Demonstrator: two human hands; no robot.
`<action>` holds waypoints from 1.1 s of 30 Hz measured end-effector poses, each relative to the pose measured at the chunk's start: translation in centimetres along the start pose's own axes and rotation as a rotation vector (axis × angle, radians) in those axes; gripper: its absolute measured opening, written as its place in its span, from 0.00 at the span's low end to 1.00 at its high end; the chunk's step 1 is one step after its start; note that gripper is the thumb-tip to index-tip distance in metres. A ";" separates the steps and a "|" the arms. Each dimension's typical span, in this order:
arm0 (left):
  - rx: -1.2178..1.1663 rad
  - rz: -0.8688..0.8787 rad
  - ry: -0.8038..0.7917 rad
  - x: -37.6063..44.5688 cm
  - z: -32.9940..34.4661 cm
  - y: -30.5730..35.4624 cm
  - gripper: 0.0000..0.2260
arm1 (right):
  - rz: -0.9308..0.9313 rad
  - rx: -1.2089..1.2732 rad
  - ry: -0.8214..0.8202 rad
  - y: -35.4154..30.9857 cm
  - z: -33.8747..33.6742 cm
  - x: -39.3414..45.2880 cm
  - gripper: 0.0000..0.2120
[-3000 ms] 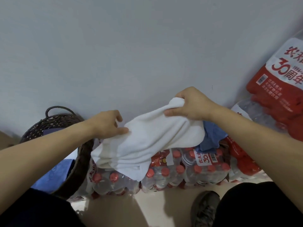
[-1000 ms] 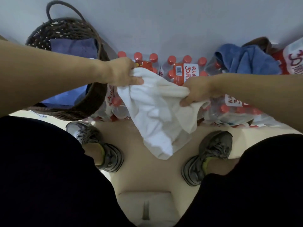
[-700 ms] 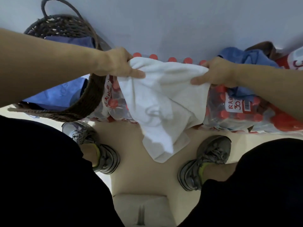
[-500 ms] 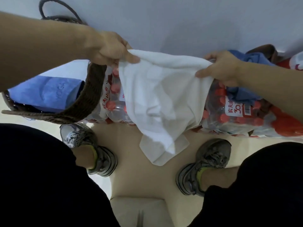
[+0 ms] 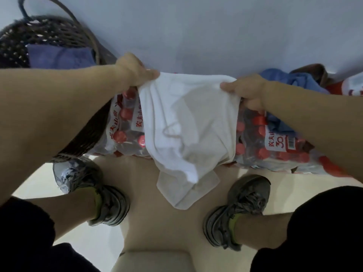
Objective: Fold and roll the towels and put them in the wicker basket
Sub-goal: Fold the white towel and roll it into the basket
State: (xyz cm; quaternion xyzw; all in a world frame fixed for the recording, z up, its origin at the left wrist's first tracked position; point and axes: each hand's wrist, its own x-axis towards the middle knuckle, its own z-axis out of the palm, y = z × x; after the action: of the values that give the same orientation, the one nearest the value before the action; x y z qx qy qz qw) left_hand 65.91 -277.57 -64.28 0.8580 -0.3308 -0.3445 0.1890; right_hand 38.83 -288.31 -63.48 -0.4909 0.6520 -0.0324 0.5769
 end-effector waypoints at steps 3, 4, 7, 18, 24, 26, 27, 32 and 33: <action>-0.386 -0.211 0.002 0.6 1.2 -0.9 0.35 | -0.058 -0.068 0.048 0.6 0.5 1.4 0.26; -0.432 -0.200 0.022 0.9 1.7 -1.3 0.33 | -0.125 -0.173 0.124 1.0 0.7 1.7 0.27; -0.337 -0.123 0.109 1.1 2.9 -1.9 0.19 | -0.315 -0.367 0.391 2.6 1.5 2.5 0.19; 0.009 0.216 0.417 1.1 2.4 -2.4 0.15 | -0.456 -0.268 0.592 4.9 0.5 2.4 0.10; 0.123 0.361 0.419 2.8 4.1 -1.1 0.13 | -0.450 -0.444 0.688 5.7 0.6 2.6 0.14; 0.180 0.392 0.432 3.5 4.3 -0.7 0.14 | -0.429 -0.416 0.705 6.0 0.9 2.9 0.16; 0.223 0.400 0.449 3.7 4.4 -0.7 0.15 | -0.423 -0.400 0.706 6.2 1.0 3.0 0.16; 0.390 0.413 0.490 4.3 3.7 -1.2 0.22 | -0.544 -0.445 0.753 4.7 1.3 2.3 0.04; 0.383 0.406 0.473 4.3 3.5 -1.2 0.23 | -0.601 -0.471 0.751 4.2 1.7 1.8 0.06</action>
State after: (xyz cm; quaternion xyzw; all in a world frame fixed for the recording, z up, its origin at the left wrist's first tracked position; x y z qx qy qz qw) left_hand 66.28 -280.07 -69.34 0.8507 -0.4998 -0.0240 0.1609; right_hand 37.88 -286.47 -67.84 -0.7267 0.6339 -0.2224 0.1432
